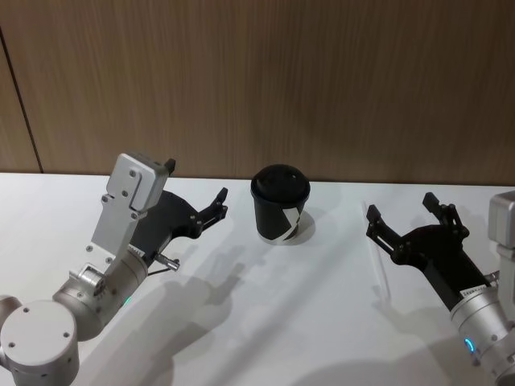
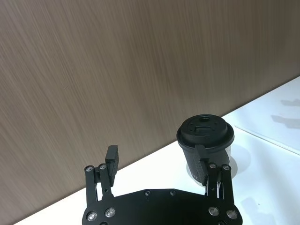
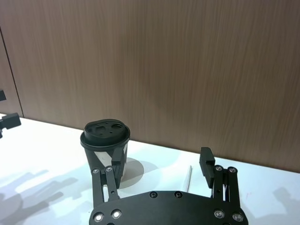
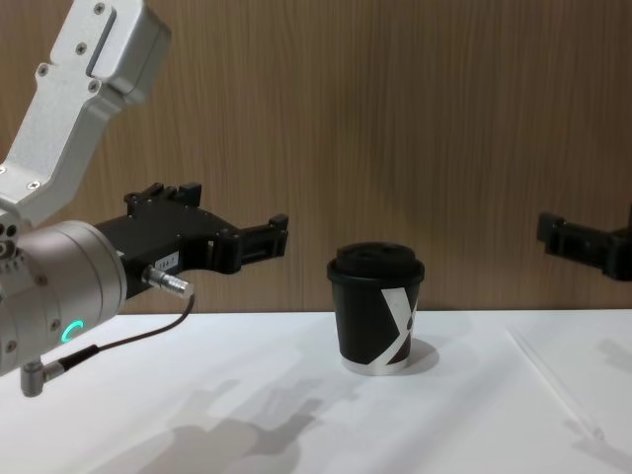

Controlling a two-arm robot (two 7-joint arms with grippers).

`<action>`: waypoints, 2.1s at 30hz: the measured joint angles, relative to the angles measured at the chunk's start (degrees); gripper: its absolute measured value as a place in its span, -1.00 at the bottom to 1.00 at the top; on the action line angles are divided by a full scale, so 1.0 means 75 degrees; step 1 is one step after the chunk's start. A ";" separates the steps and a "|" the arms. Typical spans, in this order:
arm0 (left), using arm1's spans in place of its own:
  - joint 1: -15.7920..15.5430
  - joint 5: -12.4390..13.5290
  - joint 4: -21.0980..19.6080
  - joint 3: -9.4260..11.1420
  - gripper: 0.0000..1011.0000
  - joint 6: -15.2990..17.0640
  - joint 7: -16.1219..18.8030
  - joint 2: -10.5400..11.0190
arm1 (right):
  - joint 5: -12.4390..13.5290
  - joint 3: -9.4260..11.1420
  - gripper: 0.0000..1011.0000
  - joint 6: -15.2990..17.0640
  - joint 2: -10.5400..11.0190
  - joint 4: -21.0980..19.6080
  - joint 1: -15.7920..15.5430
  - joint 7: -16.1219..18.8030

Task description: Pick up the straw with one hand, pass it to the other hand, and insert it into the cup.

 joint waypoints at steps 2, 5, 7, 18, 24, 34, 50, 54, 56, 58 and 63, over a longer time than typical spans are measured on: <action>0.0000 0.0000 0.0000 0.0000 0.98 0.0000 0.0000 0.0000 | -0.0014 0.0001 0.98 0.0003 0.0013 0.0031 0.0019 0.0026; 0.0000 0.0000 0.0000 0.0000 0.98 0.0000 0.0000 -0.0001 | -0.0048 0.0000 0.98 0.0021 0.0060 0.0123 0.0078 0.0096; 0.0000 0.0000 0.0000 0.0000 0.98 0.0000 0.0000 0.0000 | -0.0076 -0.0003 0.98 0.0064 0.0095 0.0184 0.0121 0.0157; 0.0000 0.0000 0.0000 0.0000 0.98 0.0000 0.0000 0.0000 | -0.0067 0.0005 0.98 0.0571 0.0270 0.0377 0.0278 0.0472; 0.0000 0.0000 0.0000 0.0000 0.98 0.0000 0.0000 0.0000 | 0.0045 0.0038 0.98 0.1036 0.0307 0.0447 0.0341 0.0604; 0.0000 0.0000 0.0000 0.0000 0.98 0.0000 0.0000 0.0000 | 0.0247 0.0127 0.98 0.1880 0.0233 0.0555 0.0454 0.0646; 0.0000 0.0000 0.0000 0.0000 0.98 0.0000 0.0000 0.0000 | 0.0303 0.0171 0.98 0.2608 0.0097 0.0700 0.0577 0.0613; 0.0000 0.0000 0.0001 0.0000 0.98 0.0000 0.0000 0.0000 | 0.0275 0.0170 0.98 0.2747 0.0049 0.0735 0.0603 0.0576; 0.0000 0.0000 0.0000 0.0000 0.98 0.0000 0.0000 0.0000 | 0.0271 0.0170 0.98 0.2802 0.0032 0.0748 0.0613 0.0562; 0.0000 0.0000 0.0001 0.0000 0.98 0.0000 0.0000 0.0000 | 0.0263 0.0170 0.98 0.2893 0.0004 0.0767 0.0629 0.0551; 0.0000 0.0000 0.0000 0.0000 0.98 0.0000 0.0000 0.0000 | 0.0245 0.0160 0.98 0.3030 -0.0047 0.0820 0.0659 0.0538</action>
